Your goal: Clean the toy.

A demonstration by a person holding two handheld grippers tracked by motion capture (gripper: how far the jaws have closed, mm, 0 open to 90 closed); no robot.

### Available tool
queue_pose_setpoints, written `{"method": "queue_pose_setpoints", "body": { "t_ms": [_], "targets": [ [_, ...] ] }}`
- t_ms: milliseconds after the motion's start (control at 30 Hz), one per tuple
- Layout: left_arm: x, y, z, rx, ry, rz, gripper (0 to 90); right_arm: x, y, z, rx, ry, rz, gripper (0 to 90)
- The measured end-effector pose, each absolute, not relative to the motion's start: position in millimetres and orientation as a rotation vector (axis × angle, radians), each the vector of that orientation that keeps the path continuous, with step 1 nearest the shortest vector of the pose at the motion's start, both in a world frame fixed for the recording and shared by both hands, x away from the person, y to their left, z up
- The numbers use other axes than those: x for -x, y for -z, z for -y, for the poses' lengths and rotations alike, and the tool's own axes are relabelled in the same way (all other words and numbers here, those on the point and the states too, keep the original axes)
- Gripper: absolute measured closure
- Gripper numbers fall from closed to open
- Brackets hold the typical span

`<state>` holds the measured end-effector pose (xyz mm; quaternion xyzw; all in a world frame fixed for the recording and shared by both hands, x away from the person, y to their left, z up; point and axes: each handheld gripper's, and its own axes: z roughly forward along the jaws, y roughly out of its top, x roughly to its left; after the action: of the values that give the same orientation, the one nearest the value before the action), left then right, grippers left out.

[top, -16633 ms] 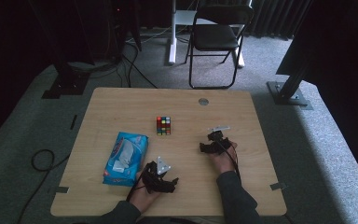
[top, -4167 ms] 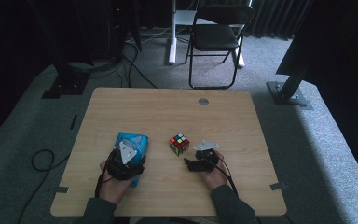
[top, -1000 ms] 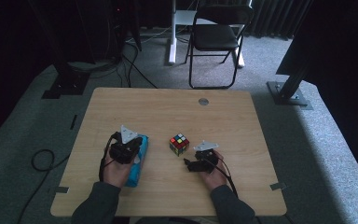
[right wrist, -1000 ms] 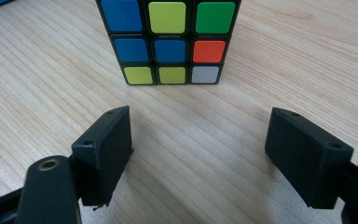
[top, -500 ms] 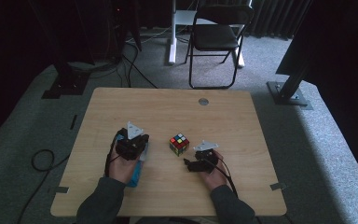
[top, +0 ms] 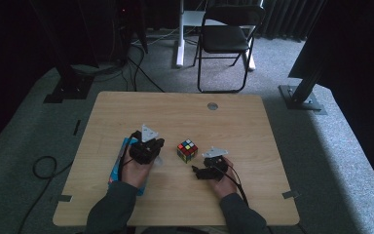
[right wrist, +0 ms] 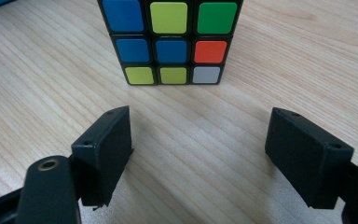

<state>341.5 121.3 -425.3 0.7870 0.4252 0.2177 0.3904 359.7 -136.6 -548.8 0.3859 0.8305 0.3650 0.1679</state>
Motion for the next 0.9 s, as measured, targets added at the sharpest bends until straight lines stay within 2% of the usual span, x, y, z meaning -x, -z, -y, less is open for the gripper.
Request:
{"method": "queue_pose_setpoints", "body": {
  "t_ms": [900],
  "targets": [
    [-354.8,427.2,-102.1,-2.018,-0.522,-1.045,89.3,-359.6,548.9,136.4,-1.100,-1.040,-2.360,22.5]
  ]
}}
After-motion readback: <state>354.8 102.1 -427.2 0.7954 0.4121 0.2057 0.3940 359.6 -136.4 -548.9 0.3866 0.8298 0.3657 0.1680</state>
